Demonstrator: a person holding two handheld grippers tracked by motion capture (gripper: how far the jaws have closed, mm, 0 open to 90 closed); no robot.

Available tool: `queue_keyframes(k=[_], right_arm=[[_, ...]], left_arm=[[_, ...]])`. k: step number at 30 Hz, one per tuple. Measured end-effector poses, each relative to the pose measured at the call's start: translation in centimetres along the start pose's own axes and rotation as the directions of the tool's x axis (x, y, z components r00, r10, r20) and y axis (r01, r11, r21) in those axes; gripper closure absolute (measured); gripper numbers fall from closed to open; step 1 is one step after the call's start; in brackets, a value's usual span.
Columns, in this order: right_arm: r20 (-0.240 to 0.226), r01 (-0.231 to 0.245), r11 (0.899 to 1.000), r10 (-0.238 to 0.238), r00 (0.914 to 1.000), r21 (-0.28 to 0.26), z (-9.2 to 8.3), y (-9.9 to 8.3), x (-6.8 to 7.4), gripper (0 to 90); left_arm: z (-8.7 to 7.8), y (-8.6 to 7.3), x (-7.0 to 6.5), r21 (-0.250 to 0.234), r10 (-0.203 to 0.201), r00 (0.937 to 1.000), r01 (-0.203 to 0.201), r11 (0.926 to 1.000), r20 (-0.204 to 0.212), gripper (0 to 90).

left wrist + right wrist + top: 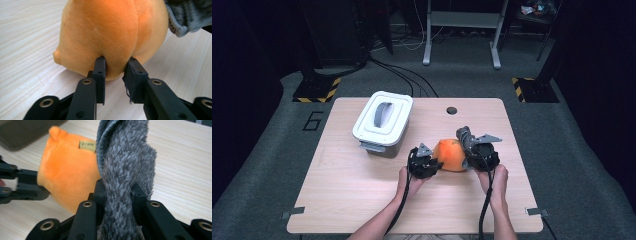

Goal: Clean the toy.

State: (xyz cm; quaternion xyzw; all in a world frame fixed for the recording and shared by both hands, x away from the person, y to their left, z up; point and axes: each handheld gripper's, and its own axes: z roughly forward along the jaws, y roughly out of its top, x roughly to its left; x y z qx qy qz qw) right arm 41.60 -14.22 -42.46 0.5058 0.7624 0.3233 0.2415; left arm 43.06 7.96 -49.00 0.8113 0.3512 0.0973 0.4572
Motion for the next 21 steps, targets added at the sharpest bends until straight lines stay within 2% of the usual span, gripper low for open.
queue_keyframes(k=[3,5,9,13,17,19,21], right_arm=[[0.014,0.01,1.0,-0.01,0.9998,0.002,0.7,0.0,0.1,72.4],[0.018,-0.003,1.0,0.003,0.9998,0.003,0.8,0.1,0.0,72.4],[0.017,-0.005,1.0,0.005,0.9998,0.005,1.2,0.3,-0.4,72.5],[0.011,-0.018,1.0,0.018,0.9998,0.008,1.5,0.3,-0.8,72.5],[0.008,-0.033,0.999,0.033,0.9994,0.007,1.8,0.3,-1.1,72.6],[0.009,-0.037,0.999,0.037,0.9993,0.009,1.9,0.3,-1.1,72.6],[0.007,-0.034,0.999,0.034,0.9994,0.007,1.9,0.3,-1.2,72.6]], left_arm=[[0.0,0.0,0.0,-0.009,-0.001,1.0,0.001,1.0,-0.009,63.3],[0.0,0.0,0.0,-0.009,0.002,0.9997,-0.003,1.0,-0.024,56.5],[0.3,0.0,0.0,0.011,0.021,0.9982,-0.021,0.9997,-0.057,43.5],[0.6,0.0,0.0,0.013,0.042,0.996,-0.041,0.9991,-0.078,38.0],[1.2,0.2,-0.3,0.027,0.085,0.9925,-0.083,0.9962,-0.088,36.5],[1.4,0.2,-0.5,0.03,0.12,0.9875,-0.117,0.9927,-0.103,41.9],[1.6,0.2,-0.6,0.03,0.13,0.985,-0.127,0.9915,-0.114,50.1]])
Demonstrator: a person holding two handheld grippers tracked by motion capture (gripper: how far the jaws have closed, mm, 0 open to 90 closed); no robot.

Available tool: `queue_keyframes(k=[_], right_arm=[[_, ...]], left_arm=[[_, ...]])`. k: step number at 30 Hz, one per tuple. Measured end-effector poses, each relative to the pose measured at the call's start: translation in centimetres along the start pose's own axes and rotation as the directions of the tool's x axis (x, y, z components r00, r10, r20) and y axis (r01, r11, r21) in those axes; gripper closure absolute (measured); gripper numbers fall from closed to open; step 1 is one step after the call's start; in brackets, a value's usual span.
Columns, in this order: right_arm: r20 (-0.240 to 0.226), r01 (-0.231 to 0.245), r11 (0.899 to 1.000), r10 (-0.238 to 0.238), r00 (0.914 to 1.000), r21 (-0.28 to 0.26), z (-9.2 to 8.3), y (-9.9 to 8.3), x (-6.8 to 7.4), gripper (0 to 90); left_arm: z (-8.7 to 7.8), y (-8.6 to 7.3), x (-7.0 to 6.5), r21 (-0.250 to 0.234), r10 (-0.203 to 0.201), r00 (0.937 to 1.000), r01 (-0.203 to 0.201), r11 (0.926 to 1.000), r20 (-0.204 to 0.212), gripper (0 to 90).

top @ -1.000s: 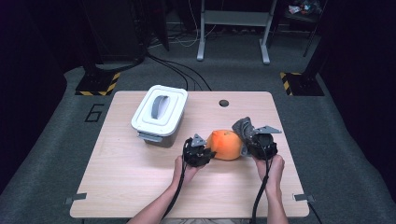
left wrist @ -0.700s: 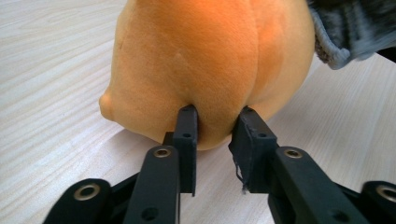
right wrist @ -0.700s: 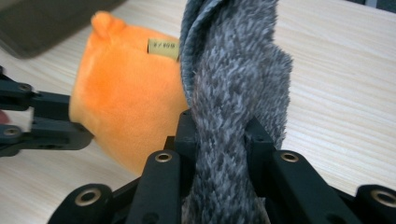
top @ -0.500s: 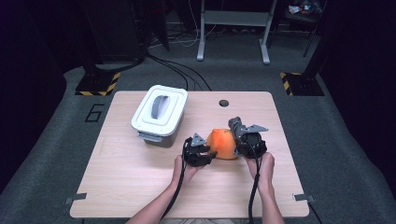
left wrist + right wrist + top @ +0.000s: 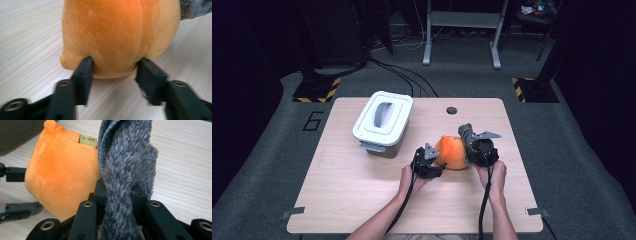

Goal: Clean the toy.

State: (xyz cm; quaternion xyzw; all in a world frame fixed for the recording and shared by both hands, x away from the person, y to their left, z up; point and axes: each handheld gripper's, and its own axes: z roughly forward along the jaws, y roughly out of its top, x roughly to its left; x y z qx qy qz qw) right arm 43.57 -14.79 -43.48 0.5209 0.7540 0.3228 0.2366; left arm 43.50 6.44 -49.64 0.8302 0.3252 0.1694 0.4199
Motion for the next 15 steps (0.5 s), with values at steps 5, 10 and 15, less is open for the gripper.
queue_keyframes(k=[5,10,15], right_arm=[[0.0,-0.009,1.0,0.009,1.0,-0.013,0.0,-0.1,-0.1,72.6],[0.001,-0.002,0.999,0.002,1.0,-0.038,-0.4,-0.3,-0.3,72.8],[-0.005,-0.003,0.998,0.003,1.0,-0.069,-1.6,-0.4,-0.3,73.1]], left_arm=[[-0.1,0.0,0.1,-0.001,0.007,0.9999,-0.007,1.0,0.009,68.8],[-0.4,0.0,0.1,-0.004,-0.018,0.9994,0.018,0.9998,0.029,74.8],[-1.3,0.3,0.1,-0.015,-0.067,0.9961,0.068,0.9976,0.058,76.5]])
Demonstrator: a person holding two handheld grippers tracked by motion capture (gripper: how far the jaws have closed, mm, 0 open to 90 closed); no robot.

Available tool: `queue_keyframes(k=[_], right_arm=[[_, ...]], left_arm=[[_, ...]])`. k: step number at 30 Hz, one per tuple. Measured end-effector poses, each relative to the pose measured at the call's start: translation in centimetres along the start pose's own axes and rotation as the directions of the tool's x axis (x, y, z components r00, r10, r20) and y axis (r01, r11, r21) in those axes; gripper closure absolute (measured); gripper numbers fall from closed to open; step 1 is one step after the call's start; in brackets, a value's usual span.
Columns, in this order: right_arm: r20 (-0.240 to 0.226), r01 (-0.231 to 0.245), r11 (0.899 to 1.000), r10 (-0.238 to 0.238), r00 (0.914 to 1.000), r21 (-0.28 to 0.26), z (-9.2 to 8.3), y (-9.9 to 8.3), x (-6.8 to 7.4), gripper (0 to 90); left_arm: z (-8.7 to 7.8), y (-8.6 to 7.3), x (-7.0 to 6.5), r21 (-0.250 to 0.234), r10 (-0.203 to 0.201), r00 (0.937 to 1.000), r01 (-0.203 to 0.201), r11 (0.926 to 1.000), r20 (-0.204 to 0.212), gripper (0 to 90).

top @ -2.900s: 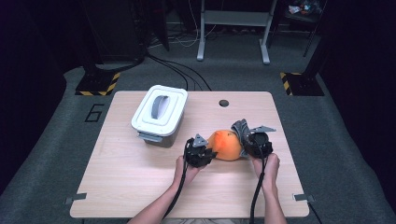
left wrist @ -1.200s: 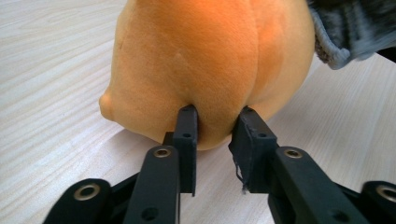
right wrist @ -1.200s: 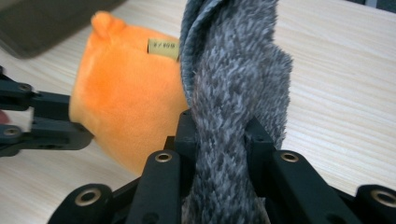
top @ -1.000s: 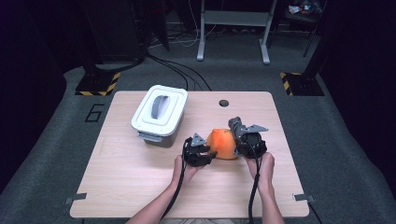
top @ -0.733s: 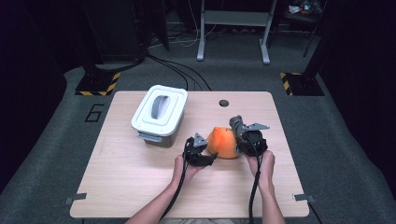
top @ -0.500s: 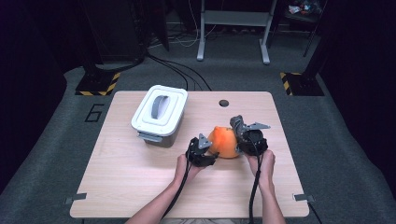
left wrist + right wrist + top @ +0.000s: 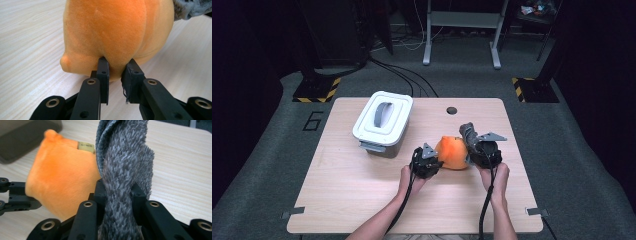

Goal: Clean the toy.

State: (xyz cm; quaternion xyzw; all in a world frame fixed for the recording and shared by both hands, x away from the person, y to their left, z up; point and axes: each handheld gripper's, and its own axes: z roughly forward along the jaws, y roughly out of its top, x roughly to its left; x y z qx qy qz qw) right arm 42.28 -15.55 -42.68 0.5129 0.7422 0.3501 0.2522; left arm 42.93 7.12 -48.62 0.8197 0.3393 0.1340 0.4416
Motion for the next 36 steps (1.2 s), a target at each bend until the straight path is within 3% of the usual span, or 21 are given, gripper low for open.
queue_keyframes(k=[3,10,14,20,22,27,36], right_arm=[[-0.023,-0.008,0.999,0.007,0.9997,-0.042,-1.1,0.1,0.3,73.2],[-0.089,0.029,0.997,-0.035,0.9954,-0.067,-2.6,1.0,2.1,73.1],[-0.126,0.061,0.995,-0.071,0.9895,-0.077,-2.8,1.5,3.5,73.0],[-0.173,0.103,0.993,-0.113,0.9784,-0.064,-1.4,1.7,4.6,72.8],[-0.165,0.117,0.991,-0.126,0.9782,-0.065,-1.2,1.7,4.9,72.9],[-0.174,0.129,0.99,-0.136,0.9752,-0.052,-0.2,1.5,5.2,72.9],[-0.108,0.156,0.987,-0.158,0.9814,-0.031,1.1,1.3,5.5,73.3]], left_arm=[[-0.5,0.3,0.1,0.0,-0.022,0.9997,0.022,0.9998,0.013,76.6],[-0.8,0.3,-0.2,0.004,-0.084,0.9961,0.084,0.9964,0.024,76.3],[-0.9,0.3,-0.1,0.02,-0.067,0.9975,0.066,0.9976,0.021,76.2],[-0.9,0.2,-0.2,0.012,-0.076,0.9969,0.076,0.9971,0.022,75.8],[-0.8,0.2,-0.3,0.004,-0.087,0.9959,0.087,0.9962,0.022,75.8],[-0.6,0.1,-0.3,0.012,-0.069,0.9975,0.068,0.9976,0.014,75.7],[-0.3,-0.2,0.5,0.01,-0.101,0.9946,0.1,0.9949,0.025,75.6]])
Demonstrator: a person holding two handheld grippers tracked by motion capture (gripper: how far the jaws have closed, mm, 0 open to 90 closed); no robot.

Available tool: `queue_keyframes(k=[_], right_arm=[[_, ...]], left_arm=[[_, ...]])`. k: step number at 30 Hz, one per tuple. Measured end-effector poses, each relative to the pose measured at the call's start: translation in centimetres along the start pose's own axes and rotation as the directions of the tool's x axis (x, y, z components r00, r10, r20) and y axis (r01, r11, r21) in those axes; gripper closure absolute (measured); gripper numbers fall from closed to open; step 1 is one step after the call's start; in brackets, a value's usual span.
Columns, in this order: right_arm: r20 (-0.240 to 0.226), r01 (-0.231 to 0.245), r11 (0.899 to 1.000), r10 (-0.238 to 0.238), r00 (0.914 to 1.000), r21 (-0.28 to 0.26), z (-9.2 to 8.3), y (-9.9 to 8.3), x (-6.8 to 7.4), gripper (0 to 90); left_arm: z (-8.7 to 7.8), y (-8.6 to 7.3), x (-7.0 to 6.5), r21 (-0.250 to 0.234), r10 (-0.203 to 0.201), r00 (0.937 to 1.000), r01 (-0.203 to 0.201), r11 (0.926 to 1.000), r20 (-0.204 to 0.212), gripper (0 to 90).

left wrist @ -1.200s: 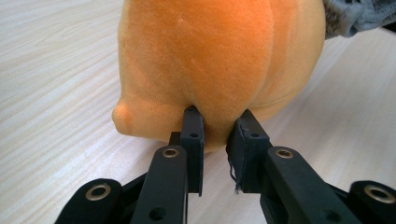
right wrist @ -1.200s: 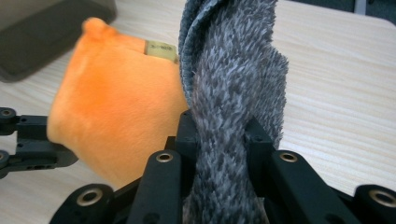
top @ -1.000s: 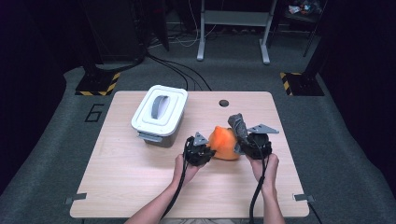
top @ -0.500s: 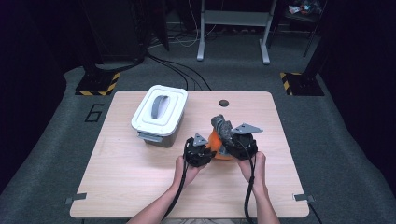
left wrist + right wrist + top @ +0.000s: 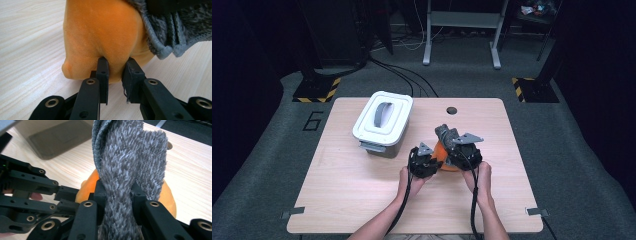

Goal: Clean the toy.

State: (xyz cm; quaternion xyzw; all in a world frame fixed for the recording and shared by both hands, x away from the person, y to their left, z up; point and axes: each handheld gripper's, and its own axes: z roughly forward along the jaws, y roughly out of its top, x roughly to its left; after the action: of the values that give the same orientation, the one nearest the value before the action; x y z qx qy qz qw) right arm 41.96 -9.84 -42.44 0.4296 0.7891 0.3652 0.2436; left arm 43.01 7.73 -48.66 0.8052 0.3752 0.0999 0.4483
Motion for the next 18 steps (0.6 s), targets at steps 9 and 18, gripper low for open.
queue_keyframes(k=[9,18], right_arm=[[0.027,-0.016,1.0,0.016,0.9995,0.007,-0.3,-0.3,-0.9,73.6],[0.071,-0.067,0.998,0.067,0.9952,0.007,-0.6,-1.1,-2.5,73.5]], left_arm=[[0.1,0.0,0.0,-0.008,0.001,1.0,-0.001,1.0,0.004,75.7],[0.1,-0.2,0.2,-0.008,0.002,1.0,-0.002,1.0,0.007,75.7]])
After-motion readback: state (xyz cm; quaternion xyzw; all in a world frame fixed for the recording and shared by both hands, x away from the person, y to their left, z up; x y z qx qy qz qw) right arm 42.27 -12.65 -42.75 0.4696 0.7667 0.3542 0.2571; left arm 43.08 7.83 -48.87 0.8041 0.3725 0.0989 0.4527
